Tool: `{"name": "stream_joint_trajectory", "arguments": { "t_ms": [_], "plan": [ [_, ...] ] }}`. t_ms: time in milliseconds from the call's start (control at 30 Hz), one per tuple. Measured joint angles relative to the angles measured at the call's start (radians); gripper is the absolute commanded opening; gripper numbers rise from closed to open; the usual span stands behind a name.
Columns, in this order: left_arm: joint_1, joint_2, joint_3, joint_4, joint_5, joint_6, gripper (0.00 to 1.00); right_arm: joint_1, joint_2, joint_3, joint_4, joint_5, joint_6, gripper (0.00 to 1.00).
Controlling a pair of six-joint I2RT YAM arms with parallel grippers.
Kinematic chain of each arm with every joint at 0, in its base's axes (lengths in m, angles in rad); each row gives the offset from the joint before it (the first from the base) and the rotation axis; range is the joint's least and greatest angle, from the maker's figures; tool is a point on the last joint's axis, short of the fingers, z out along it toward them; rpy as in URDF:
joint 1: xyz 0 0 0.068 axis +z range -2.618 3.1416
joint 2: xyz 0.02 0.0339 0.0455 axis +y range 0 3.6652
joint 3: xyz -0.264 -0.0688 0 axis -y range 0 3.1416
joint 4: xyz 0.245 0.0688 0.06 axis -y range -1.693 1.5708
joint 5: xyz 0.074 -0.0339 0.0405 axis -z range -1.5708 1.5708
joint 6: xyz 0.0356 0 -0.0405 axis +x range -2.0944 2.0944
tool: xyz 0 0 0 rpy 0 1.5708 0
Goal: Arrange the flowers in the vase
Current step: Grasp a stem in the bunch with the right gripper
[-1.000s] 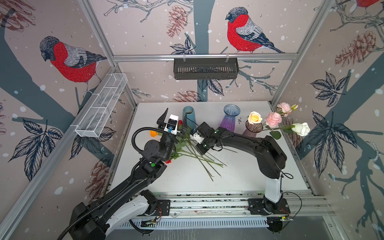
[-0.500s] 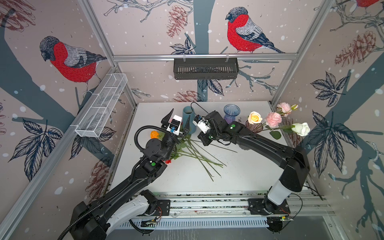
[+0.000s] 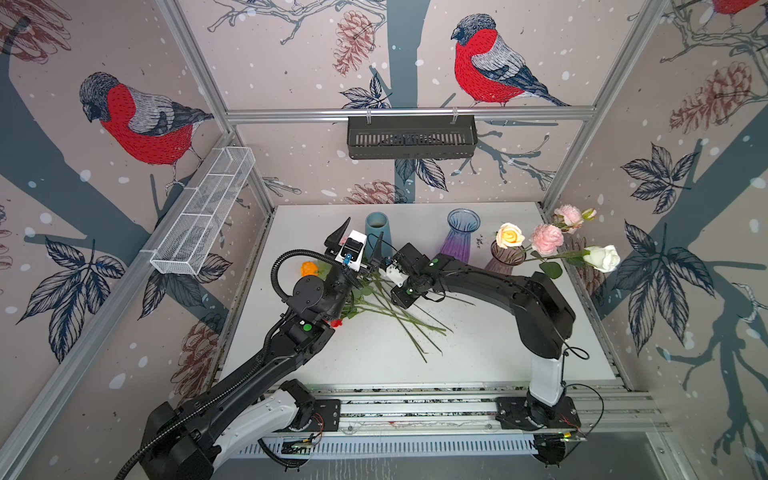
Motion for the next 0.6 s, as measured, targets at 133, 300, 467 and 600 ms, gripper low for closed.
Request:
{"name": "stream_joint_trajectory", "arguments": {
  "t_ms": [133, 300, 467, 600],
  "plan": [
    [0.0, 0.001, 0.003, -0.001, 0.014, 0.0, 0.8, 0.006, 0.097, 0.069, -0.002, -0.014, -0.004, 0.31],
    [0.0, 0.001, 0.004, -0.001, 0.016, 0.0, 0.8, 0.004, 0.157, 0.112, -0.018, -0.013, -0.007, 0.19],
    [0.0, -0.001, 0.004, -0.001, 0.017, 0.0, 0.8, 0.005, 0.155, 0.111, -0.025, -0.012, -0.008, 0.02],
    [0.0, 0.0, 0.004, -0.001, 0.017, 0.0, 0.81, 0.006, 0.093, 0.101, -0.04, 0.006, -0.007, 0.01]
  ]
}}
